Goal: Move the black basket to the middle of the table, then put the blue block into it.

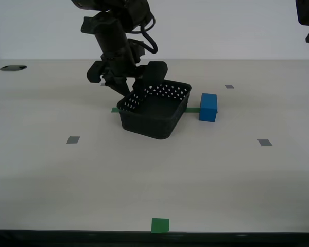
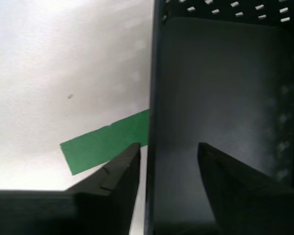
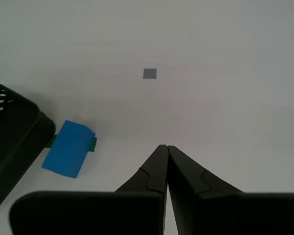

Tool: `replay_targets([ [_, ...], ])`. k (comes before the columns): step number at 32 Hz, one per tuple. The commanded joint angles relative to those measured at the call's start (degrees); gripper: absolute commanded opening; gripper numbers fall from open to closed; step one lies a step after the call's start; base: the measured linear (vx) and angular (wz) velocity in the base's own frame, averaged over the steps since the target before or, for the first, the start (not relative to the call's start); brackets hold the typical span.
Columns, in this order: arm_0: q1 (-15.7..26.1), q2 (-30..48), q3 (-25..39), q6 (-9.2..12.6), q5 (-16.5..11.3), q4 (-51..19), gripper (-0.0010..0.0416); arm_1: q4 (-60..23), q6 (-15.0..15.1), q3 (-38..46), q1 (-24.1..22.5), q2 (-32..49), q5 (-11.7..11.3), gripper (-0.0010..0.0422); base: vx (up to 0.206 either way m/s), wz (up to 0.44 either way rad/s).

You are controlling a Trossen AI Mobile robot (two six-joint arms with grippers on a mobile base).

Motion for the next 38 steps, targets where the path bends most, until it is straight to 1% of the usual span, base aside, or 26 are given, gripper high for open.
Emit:
replay_targets([
  [1, 0.09, -0.02, 0.07, 1.66, -5.38, 0.17, 0.0001, 0.07, -0.15, 0.52, -0.02, -0.07, -0.04, 0.0193, 0.0, 0.0],
  [2, 0.15, -0.02, 0.07, 2.34, -6.21, 0.31, 0.0, 0.07, -0.15, 0.81, 0.0, -0.07, -0.04, 0.0196, 0.0, 0.0],
  [3, 0.52, -0.02, 0.07, 3.85, -7.37, 0.61, 0.0, -0.07, -0.13, 1.73, 0.07, -0.09, -0.07, 0.0201, 0.0, 0.0],
  [6, 2.08, -0.02, 0.07, 4.17, -8.15, 0.63, 0.0001, -0.48, -0.11, 4.83, 0.33, -0.09, -0.04, 0.0199, 0.0, 0.0],
  [8, 4.48, -0.02, 0.07, 4.7, -8.13, 0.72, 0.0003, -1.07, 1.31, 8.66, 1.03, -0.09, -0.13, 0.0186, 0.0, 0.0],
  [9, 5.42, 0.0, 0.07, 5.6, -8.11, 0.83, 0.0003, -1.84, 1.99, 10.27, 1.44, -0.09, -0.2, 0.0179, 0.0, 0.0],
  [10, 5.99, 0.0, 0.07, 5.81, -8.11, 0.87, 0.0003, -2.29, 2.38, 11.1, 1.7, -0.09, -0.33, 0.0175, 0.0, 0.0],
  [11, 7.54, 0.0, 0.07, 5.81, -8.07, 1.16, 0.0007, -4.04, 3.76, 13.97, 2.93, -0.09, -0.33, 0.0161, 0.0, 0.0],
  [13, 9.11, 0.37, 0.07, 5.99, -8.04, 2.21, 0.0033, -6.69, 5.81, 17.51, 4.81, -0.09, -0.55, 0.0145, 0.0, 0.0],
  [16, 10.29, 1.92, 0.07, 6.43, -7.85, 4.55, 0.0078, -9.09, 7.39, 20.5, 7.43, -0.09, -0.55, 0.0128, 0.0, 0.0],
  [17, 10.54, 3.37, 0.07, 7.76, -7.82, 5.75, 0.0104, -10.32, 7.85, 21.92, 8.96, -0.09, -0.55, 0.0119, 0.0, 0.0],
  [18, 10.6, 4.24, 0.07, 8.68, -7.82, 6.12, 0.0116, -10.54, 7.98, 22.23, 9.7, -0.09, -0.55, 0.0115, 0.0, 0.0],
  [19, 11.08, 8.85, 0.07, 10.12, -7.87, 6.25, 0.0167, -11.56, 8.94, 22.84, 12.61, -0.11, -0.52, 0.0096, 0.0, 0.0],
  [20, 11.61, 11.21, 0.07, 10.1, -7.87, 6.38, 0.0191, -12.15, 9.9, 22.95, 13.79, -0.11, -0.52, 0.0086, 0.0, 0.0],
  [21, 11.93, 12.52, 0.07, 10.14, -7.87, 6.8, 0.0203, -12.17, 10.34, 22.91, 14.32, -0.09, -0.52, 0.0081, 0.0, 0.0],
  [22, 12.74, 16.22, 0.07, 10.82, -7.82, 8.55, 0.0233, -12.57, 11.17, 22.91, 15.69, -0.07, -0.57, 0.0067, 0.0, 0.0],
  [25, 15.47, 23.54, 0.63, 13.09, -7.32, 12.35, 0.028, -12.9, 12.37, 22.91, 18.4, -0.09, -0.55, 0.0041, 0.0, 0.0],
  [28, 17.84, 30.42, 5.16, 13.11, -7.28, 12.26, 0.0299, -13.07, 13.6, 22.91, 19.96, -0.09, -0.52, 0.0021, 0.0, 0.0],
  [29, 19.52, 34.91, 9.62, 13.11, -7.15, 11.69, 0.0304, -13.03, 14.6, 22.93, 20.5, -0.09, -0.52, 0.0014, 0.0, 0.0],
  [32, 20.59, 38.88, 14.6, 13.07, -5.55, 9.2, 0.0304, -13.16, 14.99, 22.93, 20.61, -0.07, -0.52, 0.0014, 0.0, 0.0],
  [33, 21.42, 41.66, 18.53, 12.74, -3.8, 6.21, 0.0299, -13.14, 15.87, 22.93, 20.63, -0.07, -0.5, 0.0013, 0.005, 0.043],
  [34, 21.64, 42.77, 19.74, 12.81, -3.65, 5.57, 0.0299, -13.11, 16.04, 22.93, 20.68, -0.07, -0.55, 0.0014, 0.015, 0.053],
  [35, 21.81, 45.42, 22.84, 12.81, -2.8, 4.24, 0.0299, -13.18, 17.11, 22.93, 20.83, -0.07, -0.52, 0.0013, -0.012, -0.032],
  [36, 21.84, 46.23, 23.61, 12.94, -2.8, 3.8, 0.0301, -13.16, 17.18, 22.93, 20.85, -0.07, -0.52, 0.0013, 0.0, 0.0],
  [37, 21.9, 48.39, 26.12, 13.09, -2.73, 0.55, 0.0306, -12.98, 17.2, 22.93, 20.96, -0.07, -0.52, 0.0013, 0.0, 0.0],
  [38, 22.03, 49.16, 26.86, 13.09, -2.64, -0.55, 0.0307, -13.03, 17.27, 22.93, 20.98, -0.07, -0.52, 0.0013, 0.0, 0.0],
])
